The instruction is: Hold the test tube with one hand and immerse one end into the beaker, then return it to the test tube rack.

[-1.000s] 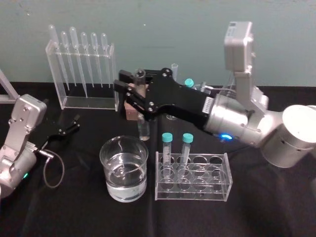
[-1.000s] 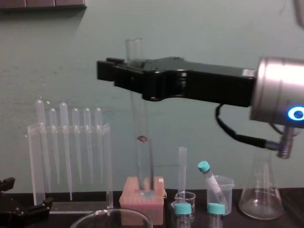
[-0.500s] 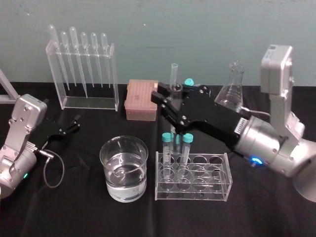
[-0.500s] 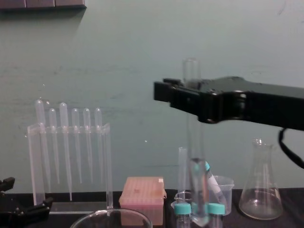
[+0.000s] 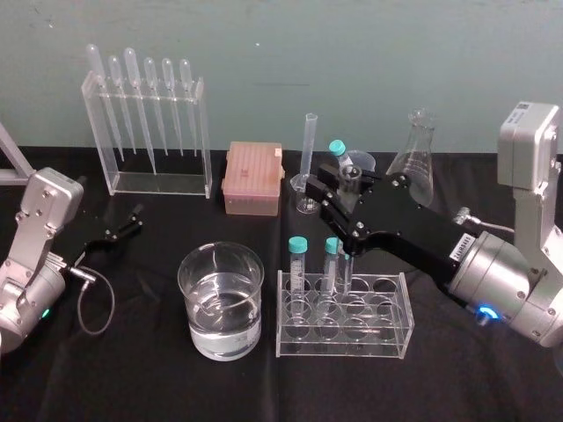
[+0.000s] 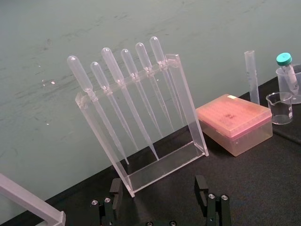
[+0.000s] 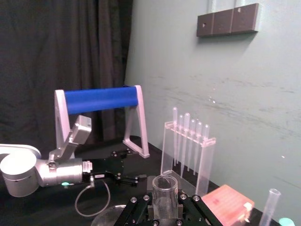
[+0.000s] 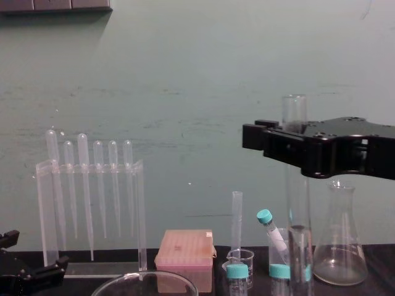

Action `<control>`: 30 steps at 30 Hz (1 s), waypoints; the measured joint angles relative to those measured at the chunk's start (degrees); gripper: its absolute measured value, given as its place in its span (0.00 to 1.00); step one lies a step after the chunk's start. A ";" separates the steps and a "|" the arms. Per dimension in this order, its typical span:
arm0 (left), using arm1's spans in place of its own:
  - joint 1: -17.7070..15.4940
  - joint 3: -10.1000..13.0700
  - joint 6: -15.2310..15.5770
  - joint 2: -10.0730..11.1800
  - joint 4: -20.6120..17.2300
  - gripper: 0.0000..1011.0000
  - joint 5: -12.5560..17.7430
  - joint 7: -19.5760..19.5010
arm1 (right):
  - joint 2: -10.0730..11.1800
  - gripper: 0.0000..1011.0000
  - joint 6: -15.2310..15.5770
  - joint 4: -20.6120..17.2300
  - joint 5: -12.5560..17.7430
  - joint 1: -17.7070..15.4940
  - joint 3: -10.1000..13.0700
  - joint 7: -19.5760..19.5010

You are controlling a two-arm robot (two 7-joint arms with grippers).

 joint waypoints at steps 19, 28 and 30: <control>0.00 0.00 0.00 0.00 0.00 0.99 0.00 0.00 | -1.58 0.19 0.62 3.20 0.53 -1.91 2.73 2.34; 0.00 0.00 0.00 0.00 0.00 0.99 0.00 0.00 | -1.77 0.19 0.46 3.93 0.88 -1.87 3.08 2.99; 0.00 0.00 0.00 0.00 0.00 0.99 0.00 0.00 | -1.70 0.19 0.44 3.70 0.95 -2.21 3.29 2.95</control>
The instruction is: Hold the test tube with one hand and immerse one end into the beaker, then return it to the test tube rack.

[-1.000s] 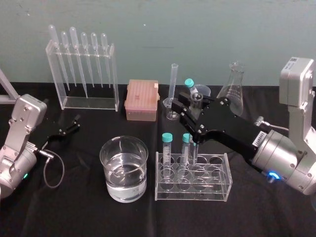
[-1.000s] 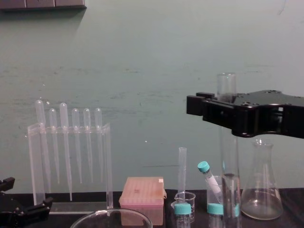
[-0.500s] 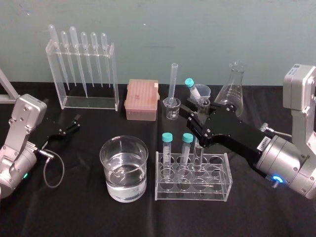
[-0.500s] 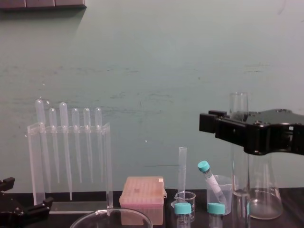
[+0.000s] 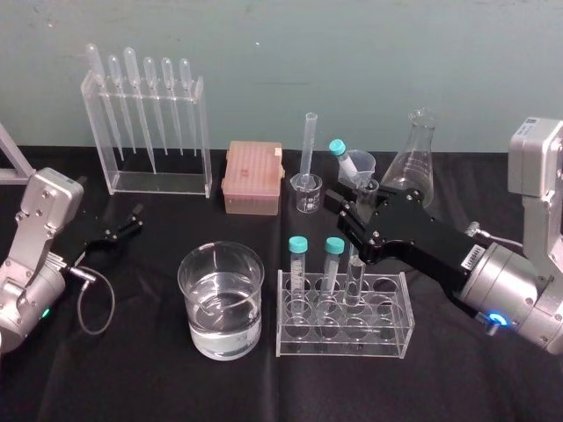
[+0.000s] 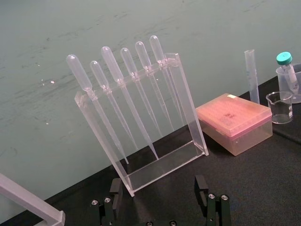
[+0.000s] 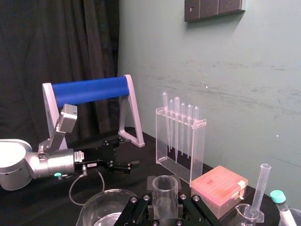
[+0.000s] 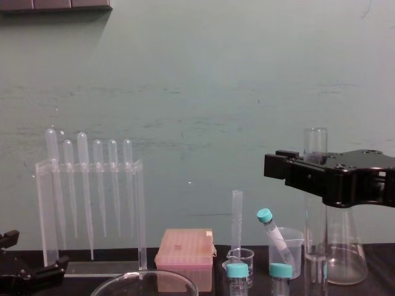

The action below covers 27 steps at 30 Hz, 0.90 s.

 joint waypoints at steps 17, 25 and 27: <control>0.00 0.00 0.00 0.00 0.00 0.99 -0.01 0.00 | 0.56 0.19 -0.04 -2.22 -0.13 -3.37 1.96 -1.78; 0.00 0.00 0.00 0.00 0.00 0.99 0.00 0.00 | 0.58 0.19 0.00 -1.67 0.00 -3.75 2.63 -1.71; 0.00 0.00 0.00 0.00 0.00 0.99 0.00 0.00 | 0.47 0.19 -0.04 -1.18 0.05 -3.58 2.64 -1.48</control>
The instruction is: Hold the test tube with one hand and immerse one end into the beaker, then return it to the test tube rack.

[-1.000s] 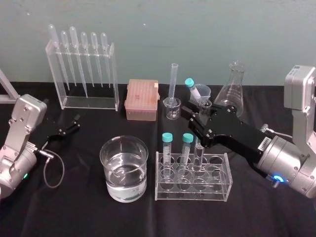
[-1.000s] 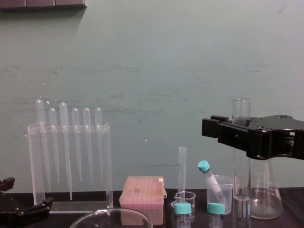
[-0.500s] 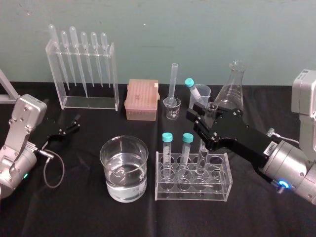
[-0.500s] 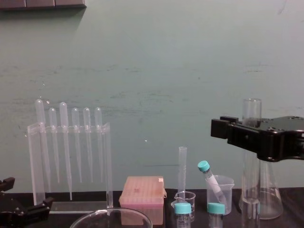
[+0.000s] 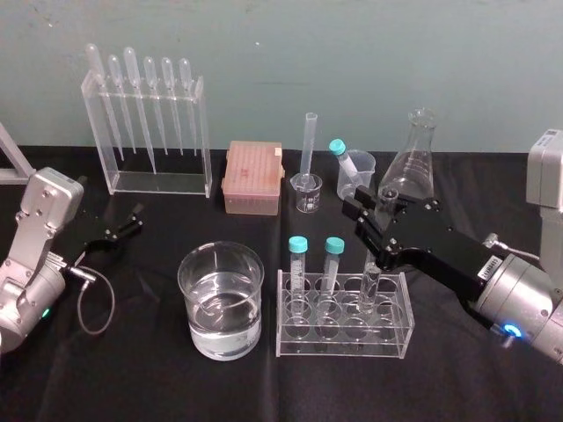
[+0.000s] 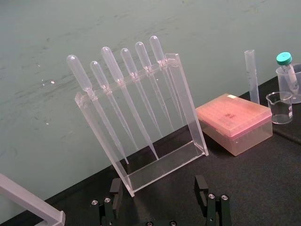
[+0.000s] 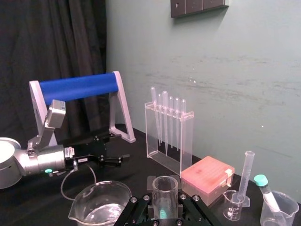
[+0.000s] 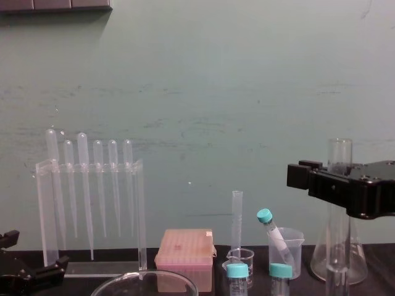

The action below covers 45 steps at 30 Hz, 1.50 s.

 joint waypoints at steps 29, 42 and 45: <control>0.00 0.00 0.00 0.00 0.00 0.99 0.00 0.00 | -1.87 0.19 0.29 9.25 2.79 2.82 -2.93 2.75; 0.00 0.00 0.00 0.00 0.00 0.99 0.00 0.00 | -2.33 0.19 0.86 11.83 3.64 4.08 -3.96 3.47; 0.00 0.00 0.00 0.00 0.00 0.99 0.00 0.00 | -2.33 0.19 0.85 11.78 3.63 4.04 -3.93 3.47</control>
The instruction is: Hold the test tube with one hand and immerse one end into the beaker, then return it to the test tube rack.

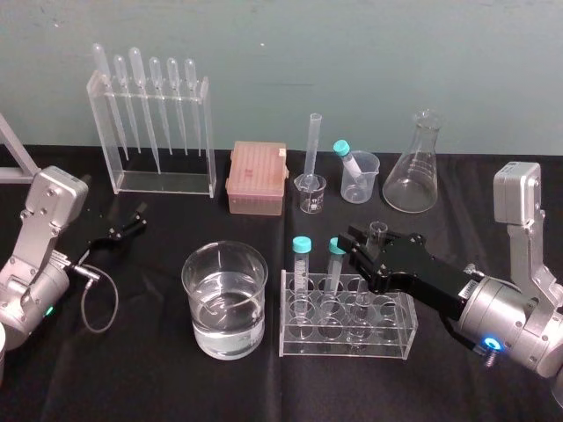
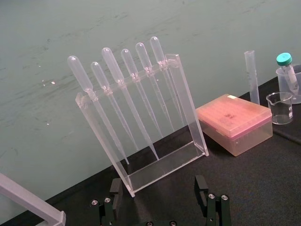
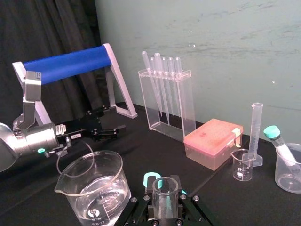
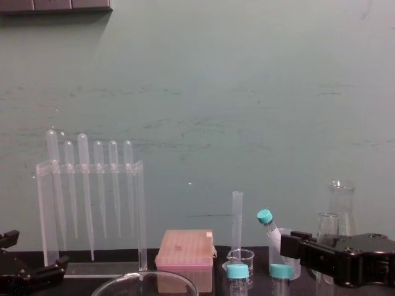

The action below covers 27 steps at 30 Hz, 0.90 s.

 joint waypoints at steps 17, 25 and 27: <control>0.00 0.00 0.00 0.00 0.00 0.99 0.00 0.00 | 0.07 0.39 -0.09 -0.24 -0.06 -0.16 0.16 -0.04; 0.00 0.00 0.00 0.00 0.00 0.99 0.00 0.00 | 0.07 0.67 -0.16 -0.30 -0.10 -0.21 0.20 -0.07; 0.00 0.00 0.00 0.00 0.00 0.99 0.00 0.00 | 0.07 0.75 -0.16 -0.31 -0.11 -0.22 0.20 -0.07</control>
